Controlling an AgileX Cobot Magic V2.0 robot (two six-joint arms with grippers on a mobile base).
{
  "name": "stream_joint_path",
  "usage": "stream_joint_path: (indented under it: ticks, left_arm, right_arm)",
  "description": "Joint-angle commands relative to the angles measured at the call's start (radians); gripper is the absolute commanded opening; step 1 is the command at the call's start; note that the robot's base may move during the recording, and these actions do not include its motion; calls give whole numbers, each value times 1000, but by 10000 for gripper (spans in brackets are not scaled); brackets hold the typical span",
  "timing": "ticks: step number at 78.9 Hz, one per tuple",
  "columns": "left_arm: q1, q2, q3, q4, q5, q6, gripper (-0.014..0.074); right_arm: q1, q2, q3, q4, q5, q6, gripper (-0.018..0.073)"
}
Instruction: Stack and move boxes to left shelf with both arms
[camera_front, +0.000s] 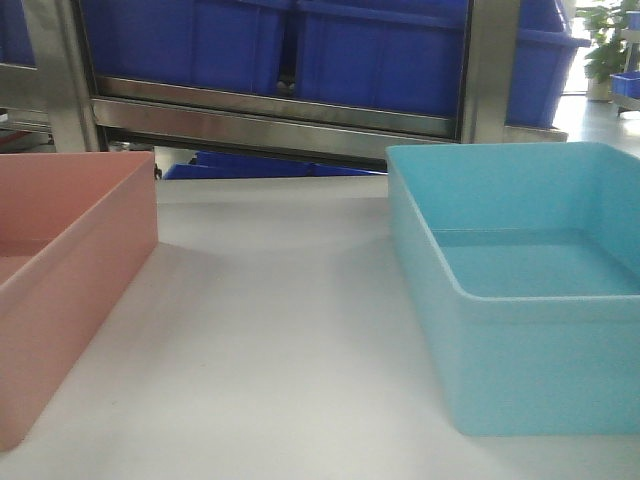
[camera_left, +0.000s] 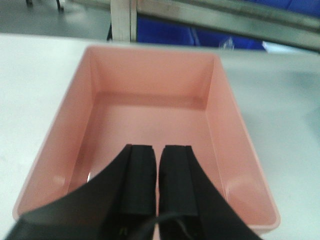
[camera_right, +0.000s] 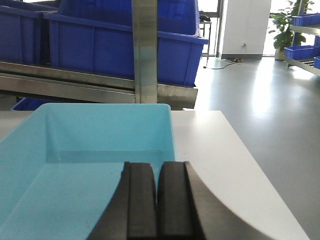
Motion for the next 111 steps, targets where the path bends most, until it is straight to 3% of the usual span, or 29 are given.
stream_joint_path:
  ticks: [1, 37, 41, 50, 57, 73, 82, 91, 111]
  left_arm:
    - [0, 99, -97, 5, -5, 0, 8]
    - [2, 508, -343, 5, 127, 0, 23]
    - [2, 547, -370, 10, 164, 1, 57]
    - [6, 640, -435, 23, 231, 5, 268]
    - [56, 725, -494, 25, 275, 38, 384]
    - [243, 953, -697, -38, 418, 234, 387]
    - [309, 1083, -813, -47, 455, 265, 387]
    - [341, 1208, -914, -47, 486, 271, 387]
    - [347, 1435, -1039, -45, 492, 299, 384]
  right_arm:
    - [-5, -19, -24, 1, -90, -3, 49]
    - [-5, -19, -24, 1, -90, -3, 49]
    - [-5, -19, -24, 1, -90, -3, 49]
    - [-5, -19, -24, 1, -90, -3, 49]
    - [-5, -19, -24, 1, -90, -3, 49]
    - [-5, -19, -24, 1, -90, -3, 49]
    - [-5, -19, -24, 1, -90, -3, 49]
    - [-5, -19, -24, 1, -90, -3, 49]
    - [-5, -19, -24, 1, -90, -3, 49]
